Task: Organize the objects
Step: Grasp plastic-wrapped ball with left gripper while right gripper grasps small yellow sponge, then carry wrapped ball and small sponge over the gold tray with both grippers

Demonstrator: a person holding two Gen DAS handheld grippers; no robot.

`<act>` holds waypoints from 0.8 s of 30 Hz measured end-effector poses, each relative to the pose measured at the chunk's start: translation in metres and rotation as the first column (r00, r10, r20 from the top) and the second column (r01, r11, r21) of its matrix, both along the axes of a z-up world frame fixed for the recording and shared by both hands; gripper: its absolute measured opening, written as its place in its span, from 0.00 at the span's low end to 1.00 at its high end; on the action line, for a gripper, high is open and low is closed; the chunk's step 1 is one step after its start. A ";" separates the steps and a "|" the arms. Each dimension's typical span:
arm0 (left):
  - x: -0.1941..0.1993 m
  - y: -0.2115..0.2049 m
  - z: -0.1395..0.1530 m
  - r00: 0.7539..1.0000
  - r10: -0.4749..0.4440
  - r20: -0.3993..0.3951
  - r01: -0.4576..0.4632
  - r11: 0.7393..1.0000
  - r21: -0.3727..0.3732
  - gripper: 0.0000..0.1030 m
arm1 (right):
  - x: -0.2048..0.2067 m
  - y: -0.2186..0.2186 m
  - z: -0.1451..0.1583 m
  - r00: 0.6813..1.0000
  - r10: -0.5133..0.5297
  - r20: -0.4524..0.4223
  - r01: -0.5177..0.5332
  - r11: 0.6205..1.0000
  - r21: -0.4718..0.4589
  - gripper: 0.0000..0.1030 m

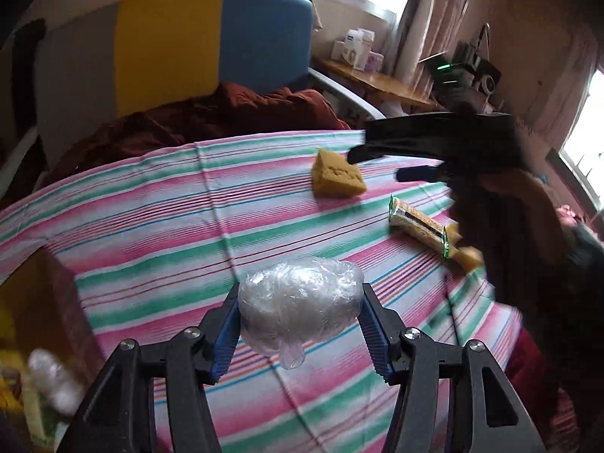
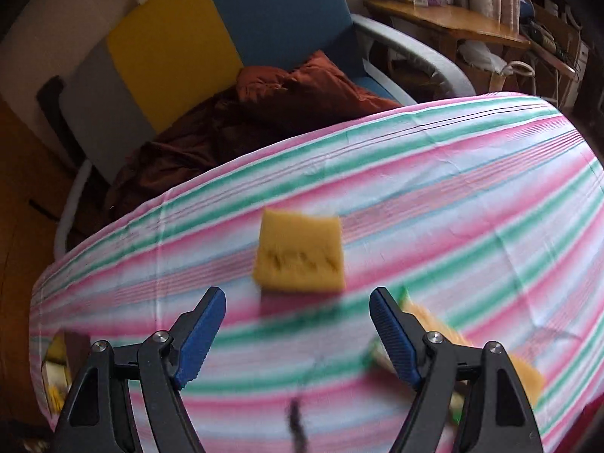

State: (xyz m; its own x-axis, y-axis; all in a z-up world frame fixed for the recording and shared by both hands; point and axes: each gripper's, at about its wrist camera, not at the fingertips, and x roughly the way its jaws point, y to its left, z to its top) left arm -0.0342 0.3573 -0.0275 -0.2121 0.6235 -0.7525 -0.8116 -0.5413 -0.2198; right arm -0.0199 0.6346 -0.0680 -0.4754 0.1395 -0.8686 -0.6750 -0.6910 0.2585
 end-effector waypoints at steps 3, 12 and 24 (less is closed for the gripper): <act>-0.006 -0.019 0.005 0.999 0.024 0.046 -0.025 0.999 0.025 0.58 | -0.025 0.014 -0.016 0.997 -0.028 0.076 0.027 0.999 0.021 0.76; -0.010 -0.040 0.002 0.994 0.071 0.089 -0.073 0.997 0.029 0.58 | -0.036 0.012 -0.030 0.994 0.030 0.102 -0.028 0.999 -0.022 0.55; 0.001 -0.073 0.014 0.992 0.109 0.057 -0.112 0.992 0.059 0.58 | 0.004 -0.053 0.002 0.985 0.173 0.013 -0.173 0.985 0.000 0.34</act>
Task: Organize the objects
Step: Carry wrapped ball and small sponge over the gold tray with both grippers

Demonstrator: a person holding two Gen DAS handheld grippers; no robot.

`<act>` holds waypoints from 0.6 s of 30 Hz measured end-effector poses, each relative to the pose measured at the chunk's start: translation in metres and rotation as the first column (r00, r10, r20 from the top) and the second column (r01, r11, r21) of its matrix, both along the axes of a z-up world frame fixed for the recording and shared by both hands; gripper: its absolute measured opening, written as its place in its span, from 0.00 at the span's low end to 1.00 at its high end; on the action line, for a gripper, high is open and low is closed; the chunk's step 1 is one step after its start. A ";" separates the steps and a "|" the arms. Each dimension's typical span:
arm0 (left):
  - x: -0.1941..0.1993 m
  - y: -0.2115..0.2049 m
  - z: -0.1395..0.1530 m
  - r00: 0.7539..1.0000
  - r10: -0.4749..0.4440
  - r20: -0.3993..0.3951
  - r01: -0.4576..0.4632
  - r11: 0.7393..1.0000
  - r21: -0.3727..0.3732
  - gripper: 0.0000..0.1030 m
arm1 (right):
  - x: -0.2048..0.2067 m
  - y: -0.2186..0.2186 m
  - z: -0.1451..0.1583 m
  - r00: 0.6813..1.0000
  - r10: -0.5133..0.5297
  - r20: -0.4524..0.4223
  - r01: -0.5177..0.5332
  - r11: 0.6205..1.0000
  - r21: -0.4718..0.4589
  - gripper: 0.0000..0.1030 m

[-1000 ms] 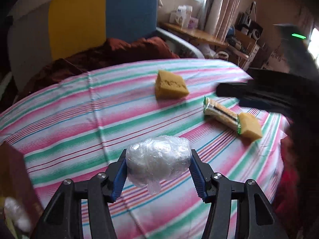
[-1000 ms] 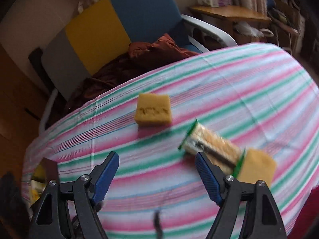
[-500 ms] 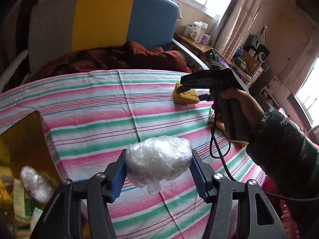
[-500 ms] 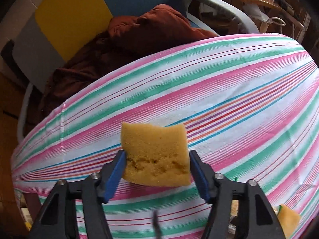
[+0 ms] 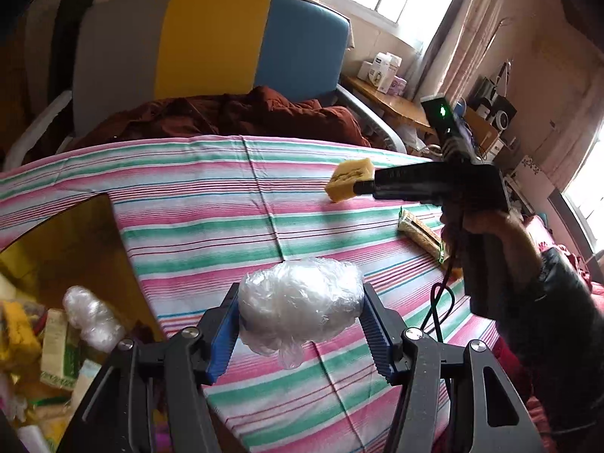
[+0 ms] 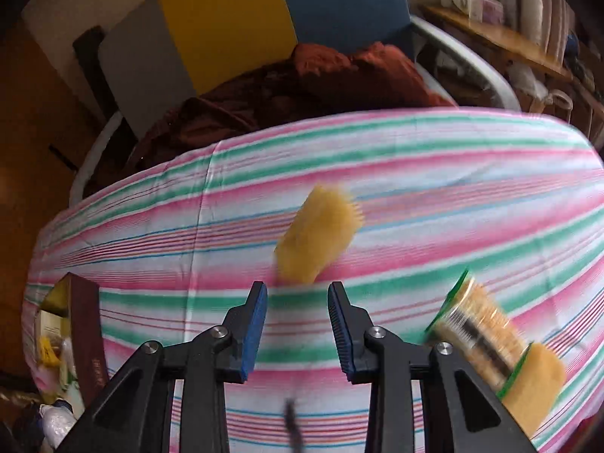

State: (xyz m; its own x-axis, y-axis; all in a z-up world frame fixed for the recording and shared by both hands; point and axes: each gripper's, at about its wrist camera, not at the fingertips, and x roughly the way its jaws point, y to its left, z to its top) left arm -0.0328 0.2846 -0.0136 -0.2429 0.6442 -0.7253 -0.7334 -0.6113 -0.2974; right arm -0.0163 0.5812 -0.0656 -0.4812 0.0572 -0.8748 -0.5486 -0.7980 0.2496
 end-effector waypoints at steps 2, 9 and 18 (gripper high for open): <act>0.003 -0.008 0.005 1.000 0.007 -0.015 -0.007 1.000 0.007 0.58 | 0.004 0.009 -0.005 0.999 -0.052 0.004 0.052 0.998 -0.026 0.44; 0.004 -0.032 0.015 0.999 0.035 -0.040 -0.033 0.999 0.034 0.59 | 0.020 0.045 -0.012 0.976 -0.218 0.001 0.217 0.972 -0.087 0.58; -0.005 -0.041 0.010 0.998 0.058 -0.016 -0.058 0.998 0.039 0.59 | -0.007 0.066 -0.026 0.967 -0.246 0.070 0.251 0.966 -0.061 0.76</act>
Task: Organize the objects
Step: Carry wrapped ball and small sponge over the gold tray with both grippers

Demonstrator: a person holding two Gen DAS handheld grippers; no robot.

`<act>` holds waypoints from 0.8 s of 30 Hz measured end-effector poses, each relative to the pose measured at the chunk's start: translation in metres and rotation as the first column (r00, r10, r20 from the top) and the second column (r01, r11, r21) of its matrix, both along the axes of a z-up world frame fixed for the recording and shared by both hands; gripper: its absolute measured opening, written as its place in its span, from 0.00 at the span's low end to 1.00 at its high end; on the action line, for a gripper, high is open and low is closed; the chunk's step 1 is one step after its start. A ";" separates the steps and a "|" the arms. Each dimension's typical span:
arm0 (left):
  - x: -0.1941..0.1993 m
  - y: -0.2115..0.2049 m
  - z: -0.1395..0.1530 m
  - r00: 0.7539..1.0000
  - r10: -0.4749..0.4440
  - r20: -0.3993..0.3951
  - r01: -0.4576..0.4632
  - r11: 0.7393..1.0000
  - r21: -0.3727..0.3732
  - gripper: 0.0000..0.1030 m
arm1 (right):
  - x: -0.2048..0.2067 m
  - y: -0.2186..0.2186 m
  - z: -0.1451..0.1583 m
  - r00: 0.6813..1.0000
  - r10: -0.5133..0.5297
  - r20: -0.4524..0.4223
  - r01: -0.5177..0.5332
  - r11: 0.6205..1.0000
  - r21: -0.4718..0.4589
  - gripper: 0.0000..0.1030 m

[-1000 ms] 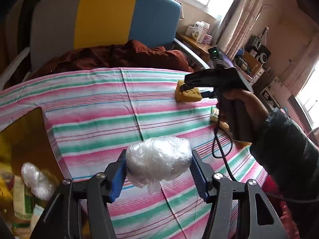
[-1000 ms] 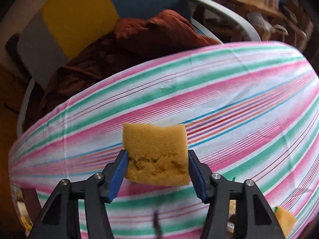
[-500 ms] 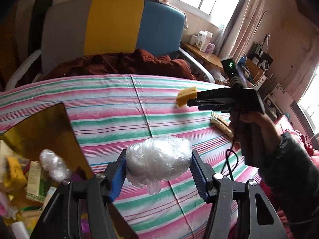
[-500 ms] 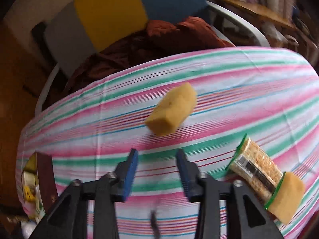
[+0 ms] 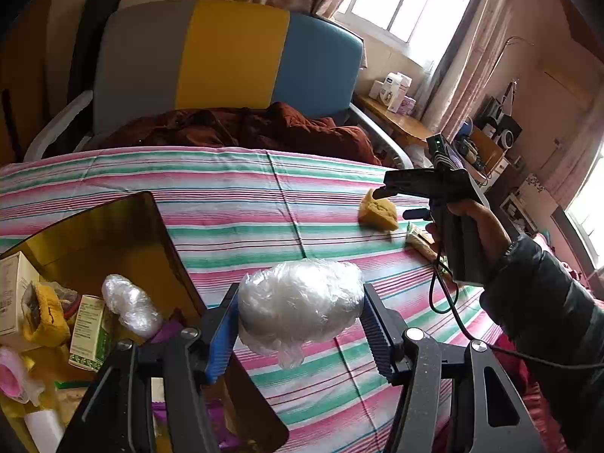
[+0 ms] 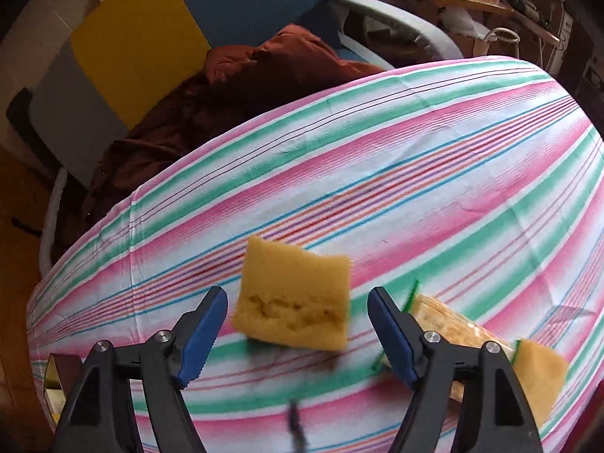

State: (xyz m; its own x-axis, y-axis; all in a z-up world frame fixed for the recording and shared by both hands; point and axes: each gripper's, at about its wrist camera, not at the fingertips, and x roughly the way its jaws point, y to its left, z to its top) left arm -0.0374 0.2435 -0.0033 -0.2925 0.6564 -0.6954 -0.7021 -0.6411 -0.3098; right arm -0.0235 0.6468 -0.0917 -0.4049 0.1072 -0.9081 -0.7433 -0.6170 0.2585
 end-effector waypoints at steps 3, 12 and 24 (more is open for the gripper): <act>-0.004 -0.001 -0.002 1.000 0.009 0.004 -0.009 1.000 -0.005 0.59 | -0.011 -0.002 -0.008 1.000 -0.007 0.021 0.007 1.000 -0.006 0.76; -0.017 -0.022 -0.006 0.997 0.072 -0.016 -0.072 0.997 -0.030 0.59 | -0.017 -0.027 -0.011 0.998 0.050 0.038 -0.052 0.997 0.050 0.64; -0.018 -0.075 -0.003 0.966 0.213 -0.146 -0.227 0.970 -0.085 0.60 | -0.035 -0.173 0.043 0.909 0.385 -0.161 -0.380 0.923 0.061 0.64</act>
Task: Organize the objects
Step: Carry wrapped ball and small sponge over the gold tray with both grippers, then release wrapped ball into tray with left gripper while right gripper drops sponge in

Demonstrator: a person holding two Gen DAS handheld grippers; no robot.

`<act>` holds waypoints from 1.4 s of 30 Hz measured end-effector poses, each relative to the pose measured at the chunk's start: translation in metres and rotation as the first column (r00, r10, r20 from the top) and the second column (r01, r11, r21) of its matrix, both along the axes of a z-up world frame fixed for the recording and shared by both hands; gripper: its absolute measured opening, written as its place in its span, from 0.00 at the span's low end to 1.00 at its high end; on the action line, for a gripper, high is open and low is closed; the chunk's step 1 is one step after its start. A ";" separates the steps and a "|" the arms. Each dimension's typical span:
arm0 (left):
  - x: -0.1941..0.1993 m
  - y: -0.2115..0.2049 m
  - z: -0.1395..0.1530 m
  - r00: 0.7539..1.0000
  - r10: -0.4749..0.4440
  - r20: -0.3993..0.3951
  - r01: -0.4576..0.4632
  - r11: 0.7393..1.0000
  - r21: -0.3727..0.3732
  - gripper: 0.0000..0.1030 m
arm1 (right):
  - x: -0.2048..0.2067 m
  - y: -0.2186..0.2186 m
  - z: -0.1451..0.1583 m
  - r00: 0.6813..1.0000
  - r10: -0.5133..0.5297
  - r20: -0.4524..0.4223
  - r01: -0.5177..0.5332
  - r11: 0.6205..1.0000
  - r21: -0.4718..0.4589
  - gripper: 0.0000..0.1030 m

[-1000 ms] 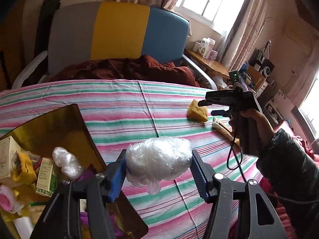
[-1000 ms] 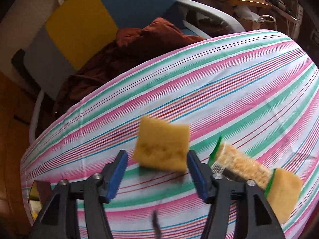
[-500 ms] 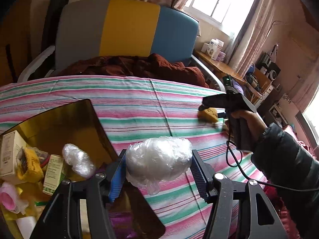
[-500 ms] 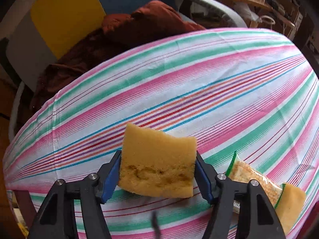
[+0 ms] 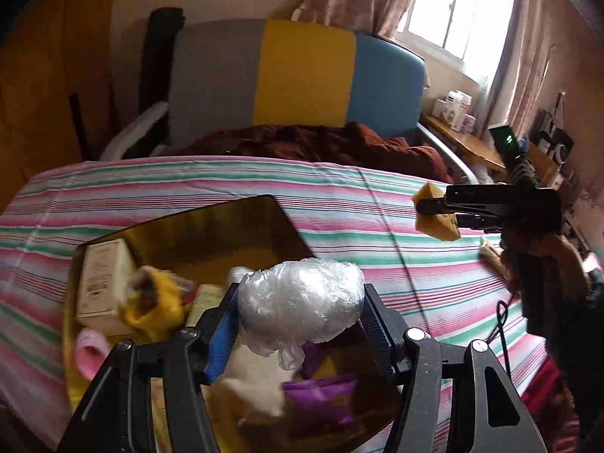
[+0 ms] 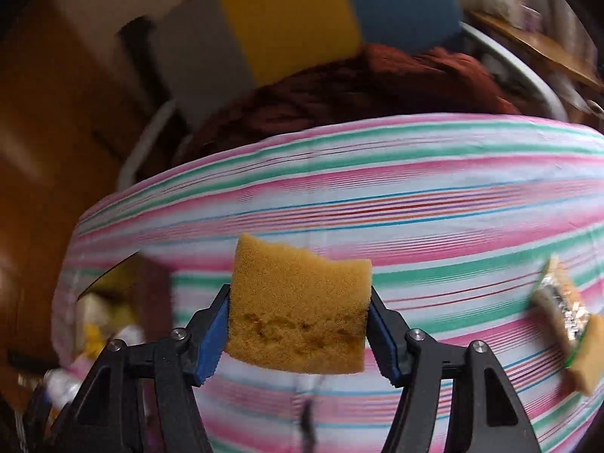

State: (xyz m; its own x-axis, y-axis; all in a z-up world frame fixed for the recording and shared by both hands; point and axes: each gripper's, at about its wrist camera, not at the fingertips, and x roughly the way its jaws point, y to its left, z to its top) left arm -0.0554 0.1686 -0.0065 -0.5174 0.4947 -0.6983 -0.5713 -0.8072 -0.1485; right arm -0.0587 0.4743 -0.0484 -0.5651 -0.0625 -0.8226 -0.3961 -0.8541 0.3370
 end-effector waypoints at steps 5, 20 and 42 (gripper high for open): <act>0.001 -0.027 -0.002 0.999 0.044 -0.005 -0.044 0.999 -0.001 0.60 | -0.017 -0.073 0.020 0.987 0.152 -0.055 -0.152 0.988 0.001 0.64; -0.001 -0.106 -0.028 0.983 0.176 0.060 -0.179 0.983 0.049 0.60 | -0.070 -0.198 0.018 0.920 0.390 -0.039 -0.391 0.921 -0.009 0.67; -0.024 -0.098 -0.040 0.974 0.227 0.020 -0.227 0.974 0.003 0.78 | -0.041 -0.191 0.015 0.953 0.300 -0.041 -0.300 0.954 0.004 0.80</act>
State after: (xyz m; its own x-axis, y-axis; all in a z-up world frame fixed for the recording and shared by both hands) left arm -0.0793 0.0708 -0.0469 -0.6026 0.3695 -0.7074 -0.3704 -0.9146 -0.1622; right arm -0.0996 0.2833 -0.0338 -0.5528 -0.2359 -0.7992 -0.1080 -0.9308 0.3494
